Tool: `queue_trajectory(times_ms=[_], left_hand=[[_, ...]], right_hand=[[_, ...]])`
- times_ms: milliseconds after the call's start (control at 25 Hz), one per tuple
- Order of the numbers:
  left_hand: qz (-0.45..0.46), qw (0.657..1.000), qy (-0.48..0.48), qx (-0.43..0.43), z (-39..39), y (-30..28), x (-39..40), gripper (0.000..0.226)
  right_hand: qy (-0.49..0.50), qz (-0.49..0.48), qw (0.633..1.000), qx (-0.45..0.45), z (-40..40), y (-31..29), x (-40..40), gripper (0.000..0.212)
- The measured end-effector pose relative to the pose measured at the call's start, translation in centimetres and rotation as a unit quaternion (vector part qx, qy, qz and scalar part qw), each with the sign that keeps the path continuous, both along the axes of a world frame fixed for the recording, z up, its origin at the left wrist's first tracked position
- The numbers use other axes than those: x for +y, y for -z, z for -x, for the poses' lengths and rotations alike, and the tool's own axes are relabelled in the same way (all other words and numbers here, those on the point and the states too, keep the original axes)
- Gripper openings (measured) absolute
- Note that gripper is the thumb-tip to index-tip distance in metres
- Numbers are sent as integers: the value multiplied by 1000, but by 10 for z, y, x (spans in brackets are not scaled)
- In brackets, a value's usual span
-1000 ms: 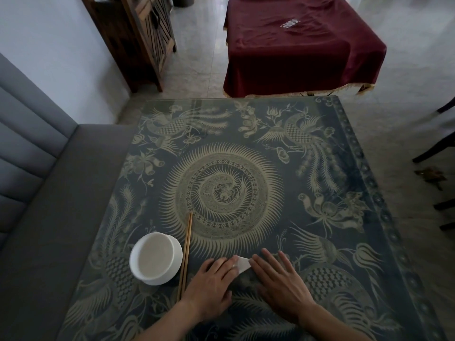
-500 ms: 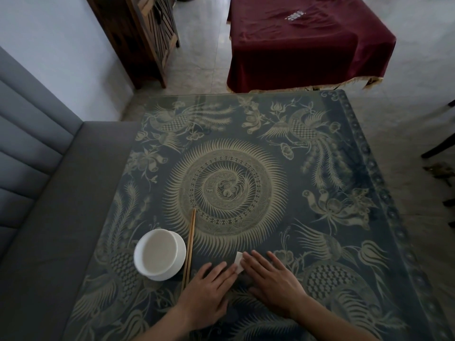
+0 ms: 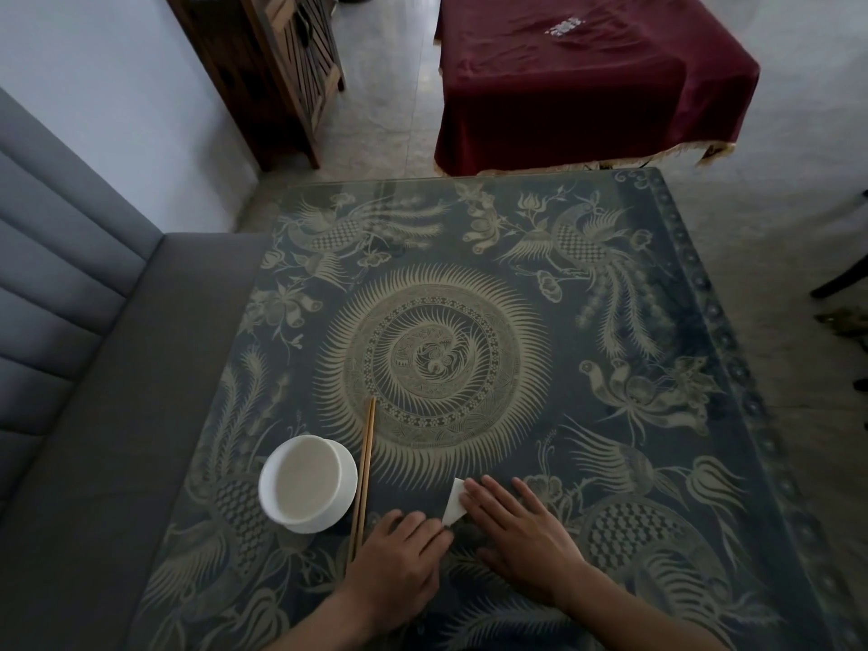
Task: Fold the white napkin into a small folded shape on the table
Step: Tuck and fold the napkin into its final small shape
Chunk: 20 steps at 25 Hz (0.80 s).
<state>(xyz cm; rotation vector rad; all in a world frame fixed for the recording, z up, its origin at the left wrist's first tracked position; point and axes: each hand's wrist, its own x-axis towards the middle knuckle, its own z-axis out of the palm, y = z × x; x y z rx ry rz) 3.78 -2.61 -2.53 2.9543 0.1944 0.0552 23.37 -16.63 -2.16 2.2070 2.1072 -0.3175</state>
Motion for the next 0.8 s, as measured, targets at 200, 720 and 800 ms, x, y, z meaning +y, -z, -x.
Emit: queue_trajectory(times_ms=[200,720,800], left_hand=[[-14,999,24,32,-9,4,0,53],[-93,991,96,-12,-10,-6,12,35],[-93,993,78,-8,-17,-5,9,32]], right_hand=[[-4,-3,1000,4,-2,-1,0,68],[24,11,1000,10,-9,10,-22,65],[40,4,999,14,-13,13,-34,63]])
